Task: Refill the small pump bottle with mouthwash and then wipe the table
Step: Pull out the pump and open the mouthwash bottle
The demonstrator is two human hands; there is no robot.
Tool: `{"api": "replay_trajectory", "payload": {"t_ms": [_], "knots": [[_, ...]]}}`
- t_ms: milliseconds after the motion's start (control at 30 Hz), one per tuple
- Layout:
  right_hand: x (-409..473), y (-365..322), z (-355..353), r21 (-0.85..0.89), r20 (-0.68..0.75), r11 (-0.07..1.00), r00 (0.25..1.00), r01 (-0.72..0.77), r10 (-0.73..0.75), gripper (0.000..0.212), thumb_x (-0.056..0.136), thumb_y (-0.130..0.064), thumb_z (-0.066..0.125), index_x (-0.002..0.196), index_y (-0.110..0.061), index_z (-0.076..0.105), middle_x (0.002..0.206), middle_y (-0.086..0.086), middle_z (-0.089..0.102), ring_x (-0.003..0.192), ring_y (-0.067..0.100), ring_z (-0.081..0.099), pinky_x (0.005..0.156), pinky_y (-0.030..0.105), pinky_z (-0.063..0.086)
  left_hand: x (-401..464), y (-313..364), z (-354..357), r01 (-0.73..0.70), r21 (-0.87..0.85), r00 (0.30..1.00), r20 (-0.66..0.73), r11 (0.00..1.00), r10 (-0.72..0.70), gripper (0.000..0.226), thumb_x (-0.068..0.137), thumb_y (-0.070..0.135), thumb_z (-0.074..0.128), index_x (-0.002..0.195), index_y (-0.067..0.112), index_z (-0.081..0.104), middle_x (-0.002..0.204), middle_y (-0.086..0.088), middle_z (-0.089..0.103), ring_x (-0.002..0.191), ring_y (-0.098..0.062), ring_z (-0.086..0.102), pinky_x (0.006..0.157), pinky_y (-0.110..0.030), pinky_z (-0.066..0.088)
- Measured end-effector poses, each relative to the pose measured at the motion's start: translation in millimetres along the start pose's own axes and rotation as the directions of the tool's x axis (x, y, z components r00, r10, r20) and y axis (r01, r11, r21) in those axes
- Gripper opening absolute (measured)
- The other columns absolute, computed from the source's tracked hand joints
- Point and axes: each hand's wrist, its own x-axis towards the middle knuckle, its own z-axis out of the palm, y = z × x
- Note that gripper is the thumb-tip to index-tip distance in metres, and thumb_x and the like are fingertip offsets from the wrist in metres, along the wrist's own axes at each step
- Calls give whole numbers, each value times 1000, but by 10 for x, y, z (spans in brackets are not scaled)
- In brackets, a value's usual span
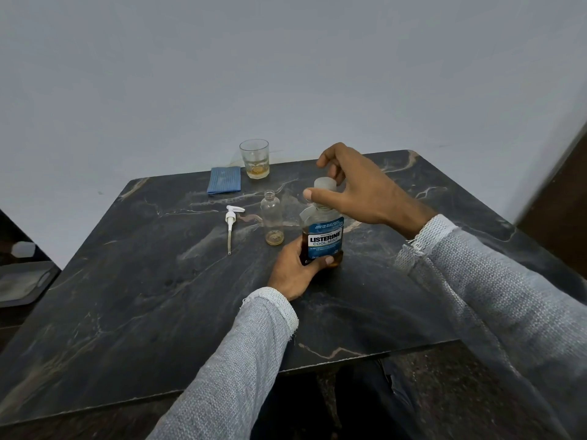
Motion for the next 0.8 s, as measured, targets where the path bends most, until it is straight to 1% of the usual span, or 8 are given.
{"api": "replay_trajectory", "payload": {"t_ms": [100,233,333,400,433,533,700,800], "knots": [[-16,-4,11,-22,-1,1000,1000,9,-9,39,83,-41,69,111,-24,48,87,-8,55,73,7,53,59,14,38,0,7,0,-2,-9,1000,0,1000,2,50,80,22,76,125,25,56,125,6,65,117,-8,59,106,-36,44],[-20,-34,-8,34,56,999,998,31,-33,38,81,-27,65,115,-25,49,99,-6,56,89,8,55,63,13,41,-4,3,8,13,-1,1000,-7,1000,-13,52,80,24,76,127,24,55,126,5,65,117,-9,59,106,-36,43],[-26,-32,-8,-1,42,999,999,34,-34,40,84,-38,65,119,-26,50,107,-6,52,92,3,52,67,13,39,1,4,7,18,6,1000,-7,1000,-18,52,80,24,76,128,24,54,127,5,64,118,-9,58,106,-36,42],[-36,-21,-1,-77,6,997,1000,31,-31,42,86,-47,64,117,-23,51,102,-7,52,85,5,52,66,16,40,6,5,5,22,1,1000,-5,1000,-22,52,81,23,75,129,24,54,128,5,64,119,-10,58,107,-36,42],[-39,-20,4,-103,-3,994,999,31,-32,39,87,-47,62,115,-21,53,99,-7,54,82,6,53,65,18,40,5,6,3,20,-7,1000,-3,1000,-20,51,81,22,75,127,25,55,127,6,64,118,-8,58,106,-35,42],[-46,-37,17,-90,14,995,999,48,-47,27,90,-36,58,110,-19,55,96,-7,58,80,6,54,64,20,42,-1,7,6,13,-24,1000,3,1000,-13,48,80,22,76,122,30,56,123,9,66,114,-5,59,106,-34,43],[-31,-70,-16,18,33,999,998,44,-45,23,89,-22,54,111,-21,59,96,-13,56,84,0,53,66,15,39,13,-25,13,15,-35,1000,-5,999,-15,47,79,23,77,120,31,58,121,9,67,115,-7,60,106,-39,44],[-29,-48,-51,22,12,999,999,49,-50,19,92,-19,50,105,-22,64,99,-5,59,86,1,52,69,16,39,21,-26,18,6,-26,1000,6,1000,-6,45,78,24,78,114,40,56,116,15,67,114,-3,60,106,-37,44]]}}
